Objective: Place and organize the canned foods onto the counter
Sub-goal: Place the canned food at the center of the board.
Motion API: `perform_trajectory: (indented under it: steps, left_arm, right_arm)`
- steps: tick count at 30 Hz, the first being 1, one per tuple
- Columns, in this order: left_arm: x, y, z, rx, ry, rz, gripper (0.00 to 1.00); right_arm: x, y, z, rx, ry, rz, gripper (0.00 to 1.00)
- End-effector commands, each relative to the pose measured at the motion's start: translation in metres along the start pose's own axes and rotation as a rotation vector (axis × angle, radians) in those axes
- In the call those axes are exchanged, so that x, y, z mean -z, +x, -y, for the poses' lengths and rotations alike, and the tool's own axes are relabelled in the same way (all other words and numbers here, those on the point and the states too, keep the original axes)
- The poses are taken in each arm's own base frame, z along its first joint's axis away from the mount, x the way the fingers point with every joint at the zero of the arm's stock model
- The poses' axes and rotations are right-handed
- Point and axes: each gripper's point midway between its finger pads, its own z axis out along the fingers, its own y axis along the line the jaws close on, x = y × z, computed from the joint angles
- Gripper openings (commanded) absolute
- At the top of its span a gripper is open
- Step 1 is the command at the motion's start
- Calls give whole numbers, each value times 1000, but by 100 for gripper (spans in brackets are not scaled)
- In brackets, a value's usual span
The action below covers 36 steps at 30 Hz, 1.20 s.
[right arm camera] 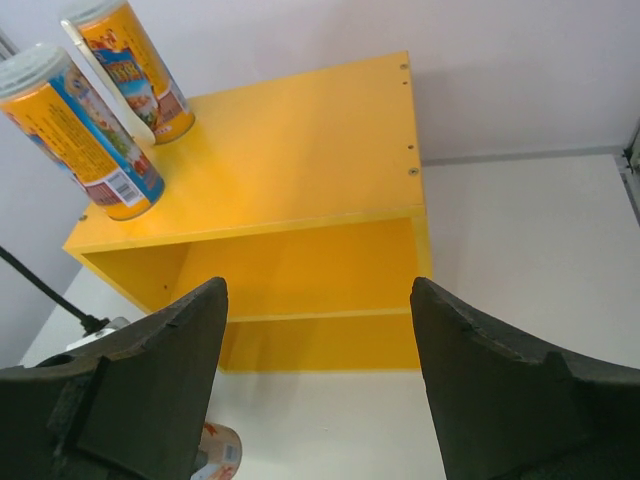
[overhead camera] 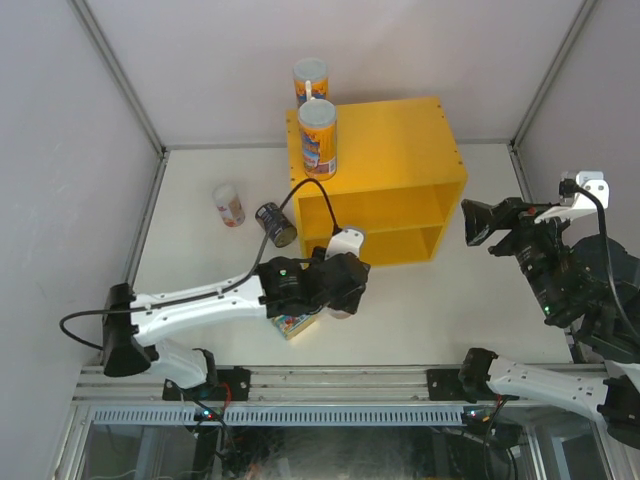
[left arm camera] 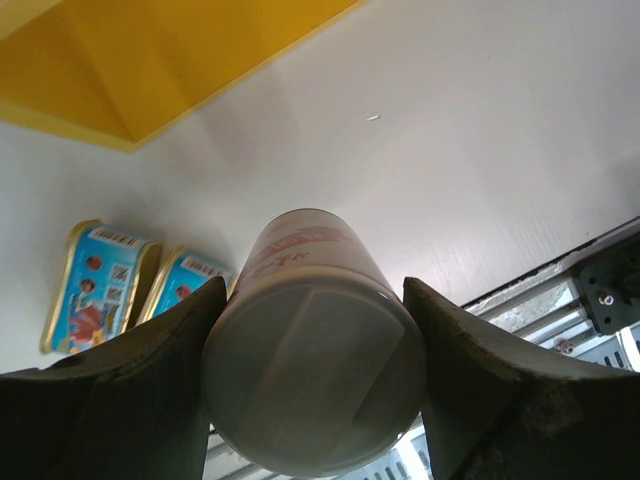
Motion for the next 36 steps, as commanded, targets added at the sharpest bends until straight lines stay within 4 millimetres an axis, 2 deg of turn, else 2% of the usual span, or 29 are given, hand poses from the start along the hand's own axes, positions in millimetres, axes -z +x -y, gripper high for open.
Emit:
perform_trajectory:
  steps: [1, 6, 10, 18, 28, 30, 33, 36]
  left_arm:
    - [6, -58, 51, 46, 161, 154, 0]
    - [-20, -55, 80, -9, 189, 102, 0]
    - [-37, -52, 92, -31, 197, 72, 0]
    - [-67, -49, 98, -24, 221, 34, 0]
    - [-90, -41, 102, -77, 216, 3, 1]
    - [-93, -38, 102, -84, 213, -7, 11]
    - [-95, -34, 100, -92, 206, -18, 42]
    - [-95, -33, 99, -99, 201, -18, 58]
  right_arm:
    - [4, 3, 8, -6, 21, -3, 73]
    - [6, 6, 10, -7, 21, -13, 73]
    - [6, 12, 10, -5, 16, -29, 74]
    - [6, 20, 10, 7, 14, -45, 74]
    - [2, 23, 8, 21, 18, -55, 76]
    - [2, 26, 9, 24, 24, -60, 77]
    - [2, 28, 10, 20, 27, -66, 78]
    - [1, 31, 10, 20, 31, -74, 79]
